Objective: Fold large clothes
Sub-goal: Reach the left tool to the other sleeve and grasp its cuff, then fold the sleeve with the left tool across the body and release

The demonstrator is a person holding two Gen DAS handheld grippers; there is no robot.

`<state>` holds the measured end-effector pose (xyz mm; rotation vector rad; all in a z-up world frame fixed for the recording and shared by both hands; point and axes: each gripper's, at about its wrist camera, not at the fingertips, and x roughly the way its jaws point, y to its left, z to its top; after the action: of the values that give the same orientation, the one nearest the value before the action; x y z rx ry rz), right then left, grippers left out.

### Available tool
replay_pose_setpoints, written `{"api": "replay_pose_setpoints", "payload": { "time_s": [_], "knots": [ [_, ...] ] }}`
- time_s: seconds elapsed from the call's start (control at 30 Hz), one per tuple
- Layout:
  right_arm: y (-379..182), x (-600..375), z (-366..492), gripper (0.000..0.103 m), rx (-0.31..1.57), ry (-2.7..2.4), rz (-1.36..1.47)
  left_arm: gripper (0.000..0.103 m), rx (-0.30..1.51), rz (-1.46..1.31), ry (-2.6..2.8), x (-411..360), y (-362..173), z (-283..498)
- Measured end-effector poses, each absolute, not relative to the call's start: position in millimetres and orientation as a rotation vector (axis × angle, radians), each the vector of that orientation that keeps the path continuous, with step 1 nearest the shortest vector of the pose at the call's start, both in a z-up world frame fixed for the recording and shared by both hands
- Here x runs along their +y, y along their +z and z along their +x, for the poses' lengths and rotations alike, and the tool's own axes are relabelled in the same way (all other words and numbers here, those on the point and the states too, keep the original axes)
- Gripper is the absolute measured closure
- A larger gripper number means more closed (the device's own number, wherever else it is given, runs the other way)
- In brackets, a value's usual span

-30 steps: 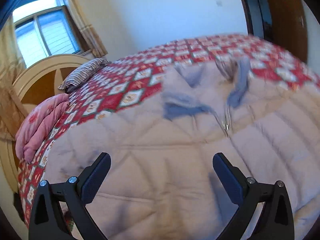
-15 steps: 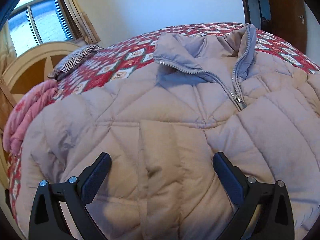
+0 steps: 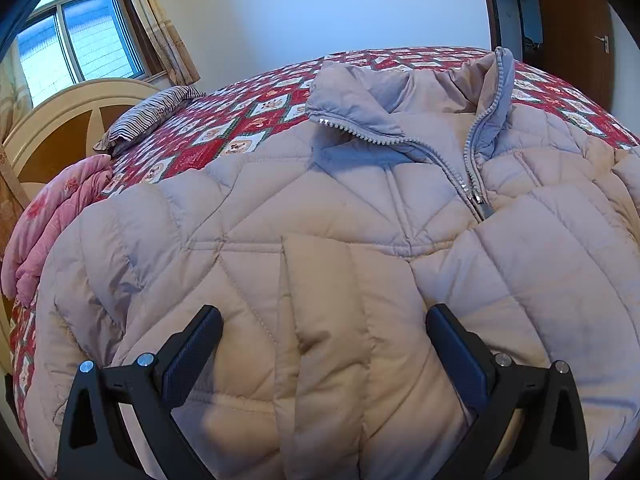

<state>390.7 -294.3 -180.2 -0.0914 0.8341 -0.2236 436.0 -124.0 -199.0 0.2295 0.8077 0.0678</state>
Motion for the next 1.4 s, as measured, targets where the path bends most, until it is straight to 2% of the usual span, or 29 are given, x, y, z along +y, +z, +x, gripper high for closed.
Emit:
{"api": "replay_pose_setpoints", "payload": {
  "time_s": [0.37,0.5,0.57,0.63,0.7,0.97,1.07,1.2,1.4],
  "knots": [
    [-182,-291,393,0.058,0.838,-0.238,-0.119,0.001,0.812,0.232,0.067,-123,-199,437],
    [-181,-292,392,0.056,0.840,-0.229,-0.113,0.001,0.812,0.248,0.058,-112,-177,430],
    [-173,-297,388,0.048,0.833,-0.203,-0.076,0.001,0.778,0.239,0.066,-95,-156,416],
    [-158,-299,372,0.021,0.802,-0.204,-0.053,0.001,0.727,0.203,0.060,-62,-131,396],
    [-147,-295,355,0.010,0.750,-0.215,-0.039,0.001,0.704,0.225,0.106,-25,-121,379],
    [-132,-241,306,0.010,0.700,-0.094,-0.138,0.001,0.770,0.115,0.534,193,-136,303],
    [-132,-224,301,0.010,0.671,-0.055,-0.179,0.001,0.821,0.022,0.613,251,-151,281],
    [-135,-207,300,0.010,0.679,-0.059,-0.206,0.001,0.877,-0.101,0.603,286,-174,265],
    [-129,-180,291,0.010,0.704,-0.026,-0.178,0.003,0.918,-0.224,0.502,276,-197,281]
  ]
}}
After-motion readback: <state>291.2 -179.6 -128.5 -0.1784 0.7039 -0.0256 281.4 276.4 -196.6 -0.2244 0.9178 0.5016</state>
